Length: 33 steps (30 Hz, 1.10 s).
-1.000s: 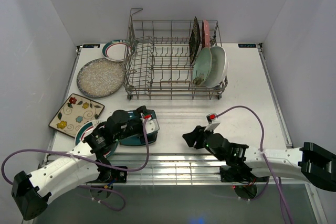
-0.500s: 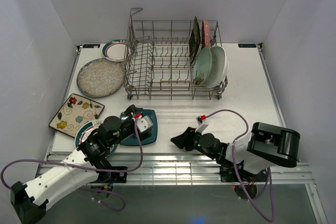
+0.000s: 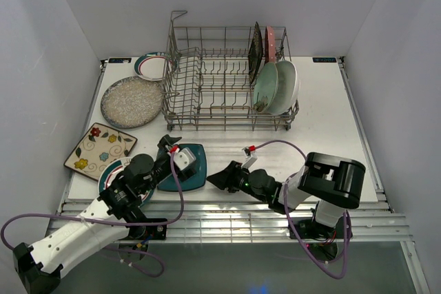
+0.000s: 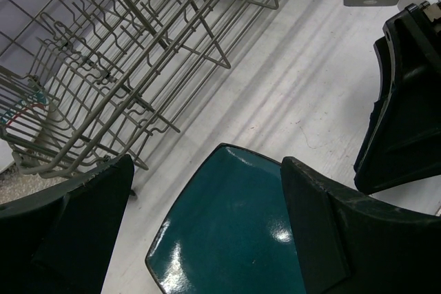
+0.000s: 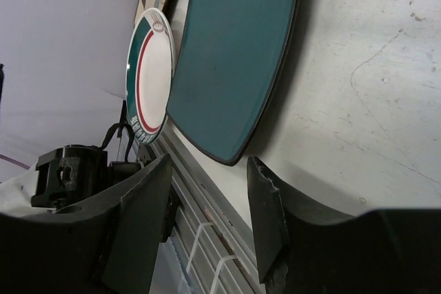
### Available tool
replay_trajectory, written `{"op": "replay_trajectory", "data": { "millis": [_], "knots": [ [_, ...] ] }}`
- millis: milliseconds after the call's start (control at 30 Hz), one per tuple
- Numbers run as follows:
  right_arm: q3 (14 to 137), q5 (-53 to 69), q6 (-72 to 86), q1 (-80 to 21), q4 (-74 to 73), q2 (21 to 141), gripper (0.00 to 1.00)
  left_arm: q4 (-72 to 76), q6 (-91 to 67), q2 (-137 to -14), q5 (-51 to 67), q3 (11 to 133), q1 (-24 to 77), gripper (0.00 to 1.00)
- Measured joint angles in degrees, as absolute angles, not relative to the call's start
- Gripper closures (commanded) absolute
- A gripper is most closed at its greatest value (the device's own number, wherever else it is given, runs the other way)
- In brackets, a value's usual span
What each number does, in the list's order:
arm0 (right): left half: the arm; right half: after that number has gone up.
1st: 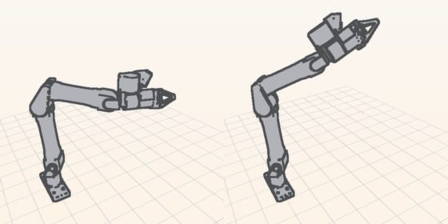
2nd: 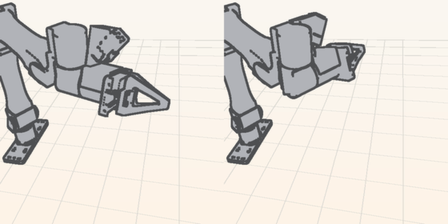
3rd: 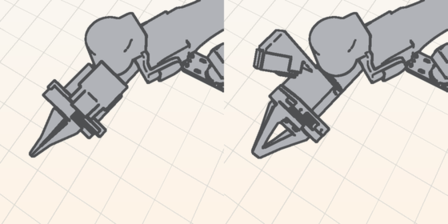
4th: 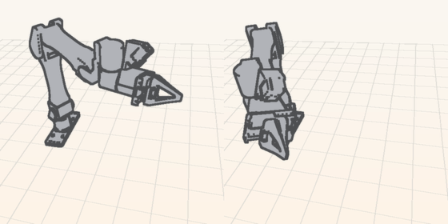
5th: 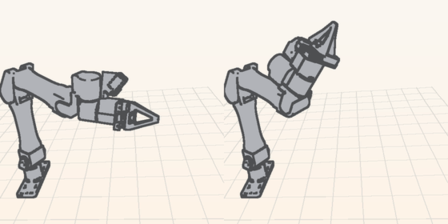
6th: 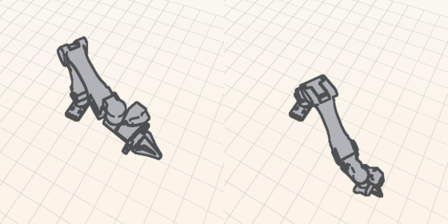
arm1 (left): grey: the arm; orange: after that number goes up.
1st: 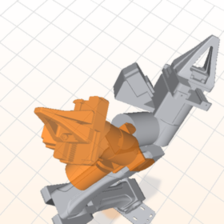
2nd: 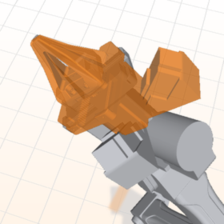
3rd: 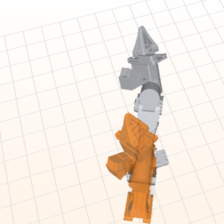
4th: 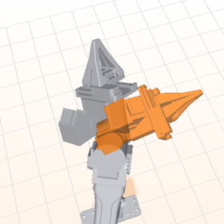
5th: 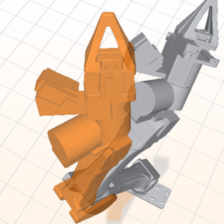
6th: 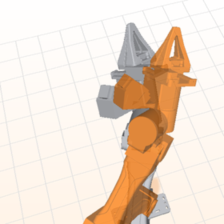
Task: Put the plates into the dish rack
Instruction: Pick up the plate at the center of the board.
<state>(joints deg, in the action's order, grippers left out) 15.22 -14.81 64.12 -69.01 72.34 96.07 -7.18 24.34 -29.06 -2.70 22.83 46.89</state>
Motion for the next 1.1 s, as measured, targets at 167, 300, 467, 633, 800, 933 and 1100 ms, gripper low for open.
{"op": "replay_trajectory", "data": {
  "millis": [167, 300, 467, 633, 800, 933, 1100],
  "knots": [
    [16.3, -14.8, 64.8, -69.0, 72.4, 97.9, 0.44, -6.9, 24.3, -27.6, -3.6, 22.8, 46.9, 0.02],
    [17.3, -14.8, 65.6, -69.0, 72.4, 99.5, 0.44, -6.8, 24.3, -27.5, -4.1, 22.8, 46.9, 0.02],
    [19.3, -14.7, 66.1, -69.0, 72.4, 102.2, 0.44, -6.8, 24.3, -27.1, -4.6, 22.8, 46.9, 0.02],
    [21.0, -14.5, 67.2, -69.0, 72.4, 104.4, 0.43, -6.8, 24.3, -26.9, -5.1, 22.8, 46.9, 0.02],
    [21.5, -14.6, 68.0, -69.0, 72.5, 106.2, 0.43, -6.8, 24.3, -26.9, -5.2, 22.8, 46.9, 0.02],
    [22.4, -14.6, 68.6, -69.0, 72.4, 107.4, 0.43, -6.8, 24.3, -26.8, -5.2, 22.8, 46.9, 0.02],
    [23.5, -14.6, 68.8, -69.0, 72.8, 108.8, 0.43, -6.8, 24.3, -26.8, -5.2, 22.8, 46.9, 0.02]
  ]
}}
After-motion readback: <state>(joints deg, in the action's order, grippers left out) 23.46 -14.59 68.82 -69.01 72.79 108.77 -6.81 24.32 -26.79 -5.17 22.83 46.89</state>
